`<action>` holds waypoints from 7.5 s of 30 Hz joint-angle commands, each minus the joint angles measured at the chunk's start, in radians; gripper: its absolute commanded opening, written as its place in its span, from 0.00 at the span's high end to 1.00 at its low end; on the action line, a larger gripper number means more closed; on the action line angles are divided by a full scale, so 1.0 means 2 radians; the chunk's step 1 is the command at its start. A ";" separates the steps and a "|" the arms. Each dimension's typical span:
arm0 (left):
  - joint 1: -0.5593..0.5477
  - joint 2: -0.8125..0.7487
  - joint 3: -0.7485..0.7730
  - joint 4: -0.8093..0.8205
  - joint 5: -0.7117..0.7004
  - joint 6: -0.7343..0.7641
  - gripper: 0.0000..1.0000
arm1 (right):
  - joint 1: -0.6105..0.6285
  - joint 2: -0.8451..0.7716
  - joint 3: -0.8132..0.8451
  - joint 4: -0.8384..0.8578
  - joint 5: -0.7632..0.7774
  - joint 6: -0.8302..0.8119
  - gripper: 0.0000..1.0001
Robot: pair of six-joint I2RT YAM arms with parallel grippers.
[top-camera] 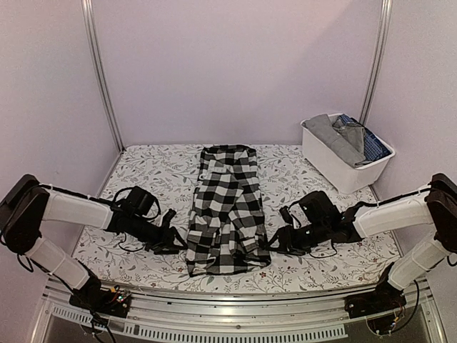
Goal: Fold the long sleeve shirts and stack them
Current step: Move the rectangle-folded shirt to the center of the board, then pick up the rectangle-folded shirt from the center of the board, then fold the rectangle-folded shirt at the center of the board, then fold the 2/3-rectangle-folded shirt at the center of the board, then smooth out the 2/3-rectangle-folded shirt at the center of the board.
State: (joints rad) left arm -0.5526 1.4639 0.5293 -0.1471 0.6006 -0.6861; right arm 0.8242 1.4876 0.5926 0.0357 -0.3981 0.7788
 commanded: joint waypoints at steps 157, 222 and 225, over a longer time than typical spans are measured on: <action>-0.014 -0.042 0.002 0.008 -0.039 -0.026 0.43 | 0.057 0.064 0.126 -0.077 0.169 -0.091 0.44; 0.081 0.143 0.249 0.104 -0.021 -0.068 0.57 | -0.031 0.169 0.397 -0.172 0.221 -0.113 0.38; 0.087 0.119 0.245 0.089 -0.027 -0.050 0.54 | -0.029 0.131 0.355 -0.172 0.214 -0.120 0.45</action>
State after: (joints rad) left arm -0.4026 1.7863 1.0092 0.0319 0.5663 -0.8326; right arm 0.7650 1.8736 1.3781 -0.2886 0.0124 0.5743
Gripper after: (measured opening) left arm 0.438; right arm 0.595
